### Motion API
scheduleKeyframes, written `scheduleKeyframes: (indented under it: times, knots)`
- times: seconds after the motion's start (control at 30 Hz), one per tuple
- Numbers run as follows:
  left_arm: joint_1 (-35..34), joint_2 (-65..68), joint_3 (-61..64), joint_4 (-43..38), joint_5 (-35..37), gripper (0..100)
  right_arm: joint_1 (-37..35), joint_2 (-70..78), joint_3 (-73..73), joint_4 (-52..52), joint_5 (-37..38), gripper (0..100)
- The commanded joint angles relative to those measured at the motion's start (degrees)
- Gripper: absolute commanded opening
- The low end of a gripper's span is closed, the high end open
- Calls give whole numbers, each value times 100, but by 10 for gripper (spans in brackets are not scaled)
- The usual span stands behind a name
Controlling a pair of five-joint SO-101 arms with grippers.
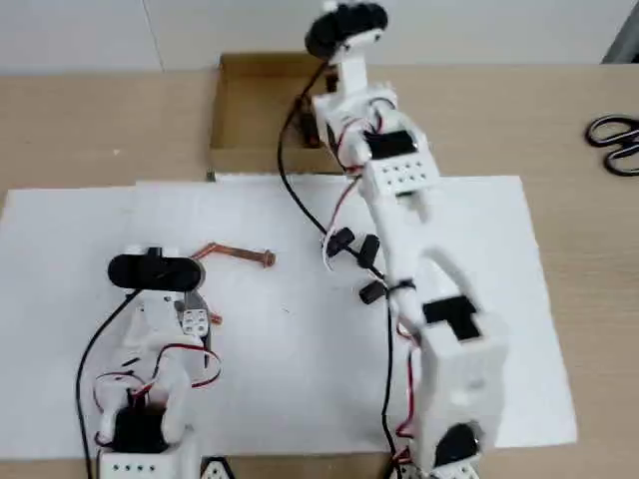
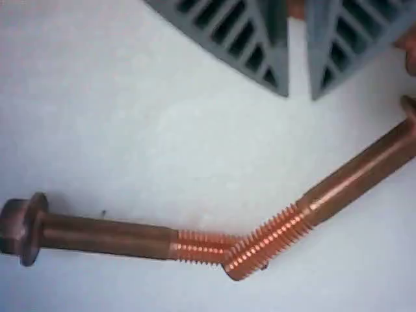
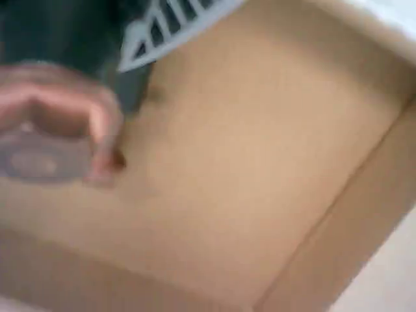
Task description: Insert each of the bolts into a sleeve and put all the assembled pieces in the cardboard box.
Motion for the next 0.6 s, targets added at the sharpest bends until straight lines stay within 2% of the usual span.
scheduleKeyframes:
  times: [0.0, 0.17, 0.33, 0.4, 0.57]
  knots:
    - [35, -53, -22, -123, 35, 6, -163, 470, -1196, -145, 18, 3]
    - [35, -53, -22, -123, 44, 6, -479, 1112, -1679, -136, 800, 4]
    - [35, -53, -22, -123, 44, 6, -629, 1323, -1697, -136, 1187, 9]
    - [35, -53, -22, -123, 44, 6, -629, 1341, -1697, -84, 1231, 48]
    - [35, -53, -22, -123, 44, 6, -637, 1305, -1723, 690, 1231, 226]
